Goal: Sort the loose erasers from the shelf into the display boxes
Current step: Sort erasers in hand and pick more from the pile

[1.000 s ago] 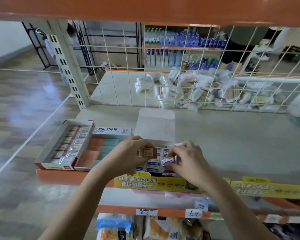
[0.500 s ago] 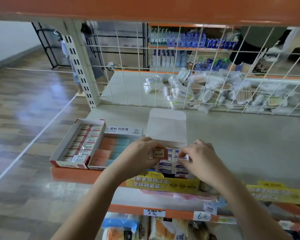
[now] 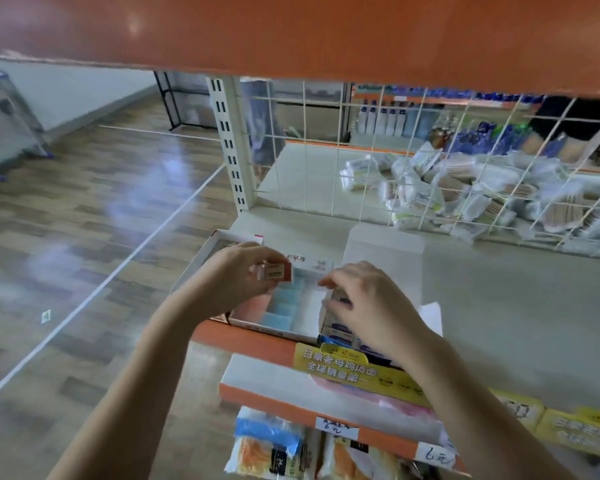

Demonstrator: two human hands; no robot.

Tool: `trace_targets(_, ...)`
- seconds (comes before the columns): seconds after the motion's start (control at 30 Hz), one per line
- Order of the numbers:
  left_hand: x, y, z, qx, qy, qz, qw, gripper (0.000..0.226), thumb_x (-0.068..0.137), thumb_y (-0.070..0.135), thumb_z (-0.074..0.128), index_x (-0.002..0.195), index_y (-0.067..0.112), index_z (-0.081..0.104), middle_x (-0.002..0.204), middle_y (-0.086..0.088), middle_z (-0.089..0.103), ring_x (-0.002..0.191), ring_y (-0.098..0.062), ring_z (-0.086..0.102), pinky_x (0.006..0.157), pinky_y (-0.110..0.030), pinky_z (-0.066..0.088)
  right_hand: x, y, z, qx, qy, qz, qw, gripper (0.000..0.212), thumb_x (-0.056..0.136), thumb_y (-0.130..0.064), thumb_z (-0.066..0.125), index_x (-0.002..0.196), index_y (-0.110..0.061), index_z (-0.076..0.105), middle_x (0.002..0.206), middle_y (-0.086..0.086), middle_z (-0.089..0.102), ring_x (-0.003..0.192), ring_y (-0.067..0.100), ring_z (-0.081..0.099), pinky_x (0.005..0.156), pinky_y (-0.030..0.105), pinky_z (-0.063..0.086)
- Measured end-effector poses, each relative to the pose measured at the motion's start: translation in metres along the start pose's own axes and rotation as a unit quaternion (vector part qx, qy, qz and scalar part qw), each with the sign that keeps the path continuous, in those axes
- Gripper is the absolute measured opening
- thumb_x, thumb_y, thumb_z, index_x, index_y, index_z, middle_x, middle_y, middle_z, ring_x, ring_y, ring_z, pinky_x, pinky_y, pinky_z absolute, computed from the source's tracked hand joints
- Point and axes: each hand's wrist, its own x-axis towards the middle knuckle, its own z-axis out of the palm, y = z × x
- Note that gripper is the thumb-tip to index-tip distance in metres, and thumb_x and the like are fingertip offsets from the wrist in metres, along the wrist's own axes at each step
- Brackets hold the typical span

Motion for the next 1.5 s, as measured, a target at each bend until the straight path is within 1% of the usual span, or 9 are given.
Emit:
trace_targets(0.1,-0.004,-0.014,-0.018,0.017,0.007,-0.024,1.000,0.032,0.077,0.018,0.075,0.108,0.022,0.068,0.101,0.007,0.067,0.081,-0.003,0.059,0.075,-0.018,0.046,0.016,-0.012,0.002,0.013,-0.024,-0.042,0.999,0.031,0.090,-0.028,0.058,0.120,-0.017,0.059,0.117,-0.001,0.061,0.110,0.014,0.050,0.097,0.028,0.039)
trace_targets(0.23,-0.019,-0.032,-0.035,0.059,-0.008,-0.074,0.995,0.029,0.077,0.023,0.074,0.106,0.025,0.068,0.101,0.005,0.069,0.088,-0.011,0.062,0.079,-0.027,0.050,0.033,-0.030,0.011,0.008,-0.056,-0.080,0.995,0.035,0.091,-0.033,0.056,0.121,-0.017,0.057,0.119,-0.001,0.059,0.114,0.016,0.047,0.097,0.029,0.038)
trace_targets(0.4,-0.033,-0.056,-0.047,0.110,-0.083,-0.101,0.985,0.031,0.080,0.027,0.072,0.110,0.024,0.067,0.099,0.011,0.061,0.082,-0.004,0.056,0.065,-0.008,0.041,0.044,-0.055,0.035,0.000,-0.077,-0.083,0.994,0.036,0.090,-0.036,0.056,0.120,-0.017,0.055,0.118,0.000,0.057,0.114,0.016,0.046,0.093,0.028,0.038)
trace_targets(0.5,-0.031,-0.073,-0.053,0.124,-0.130,-0.087,0.980,0.030,0.082,0.027,0.070,0.112,0.024,0.067,0.103,0.010,0.063,0.083,-0.002,0.058,0.066,-0.008,0.044,0.052,-0.068,0.051,0.003,-0.089,-0.069,0.994,0.037,0.089,-0.036,0.056,0.121,-0.017,0.055,0.121,0.000,0.056,0.114,0.015,0.045,0.094,0.027,0.038)
trace_targets(0.67,-0.016,-0.100,-0.058,0.144,-0.191,-0.046,0.970,0.032,0.081,0.030,0.070,0.112,0.025,0.066,0.108,0.009,0.065,0.090,-0.004,0.058,0.079,-0.021,0.050,0.066,-0.090,0.075,0.009,-0.082,-0.016,0.996,0.036,0.088,-0.035,0.059,0.119,-0.017,0.055,0.122,0.000,0.055,0.114,0.014,0.045,0.095,0.026,0.038)
trace_targets(0.87,-0.006,-0.117,-0.058,0.131,-0.255,0.006,0.958,0.030,0.083,0.036,0.066,0.111,0.025,0.067,0.106,0.011,0.065,0.088,-0.004,0.059,0.077,-0.020,0.050,0.072,-0.107,0.100,0.005,-0.083,0.041,0.996,0.023,0.088,-0.033,0.059,0.107,-0.019,0.060,0.116,-0.002,0.057,0.114,0.013,0.043,0.090,0.022,0.033)
trace_targets(1.0,-0.002,-0.124,-0.058,0.152,-0.274,0.031,0.949,0.028,0.084,0.038,0.064,0.110,0.027,0.067,0.101,0.010,0.067,0.084,-0.006,0.062,0.077,-0.027,0.054,0.073,-0.108,0.110,0.017,-0.064,0.070,0.995,0.016,0.086,-0.029,0.063,0.099,-0.020,0.064,0.110,-0.004,0.059,0.112,0.011,0.043,0.091,0.021,0.033)
trace_targets(1.2,0.002,-0.122,-0.053,0.132,-0.301,0.064,0.942,0.030,0.089,0.033,0.060,0.117,0.021,0.065,0.111,0.009,0.065,0.085,0.001,0.052,0.066,-0.009,0.037,0.069,-0.106,0.115,0.039,-0.047,0.090,0.994,0.011,0.084,-0.027,0.066,0.092,-0.020,0.064,0.102,-0.007,0.055,0.105,0.007,0.045,0.086,0.016,0.033)
trace_targets(1.5,0.004,-0.122,-0.051,0.125,-0.313,0.048,0.940,0.027,0.089,0.021,0.059,0.115,0.025,0.065,0.109,0.010,0.067,0.081,0.001,0.053,0.062,-0.005,0.035,0.069,-0.103,0.115,0.036,-0.042,0.075,0.996,0.008,0.086,-0.025,0.064,0.092,-0.019,0.064,0.101,-0.006,0.056,0.106,0.007,0.042,0.082,0.013,0.029)
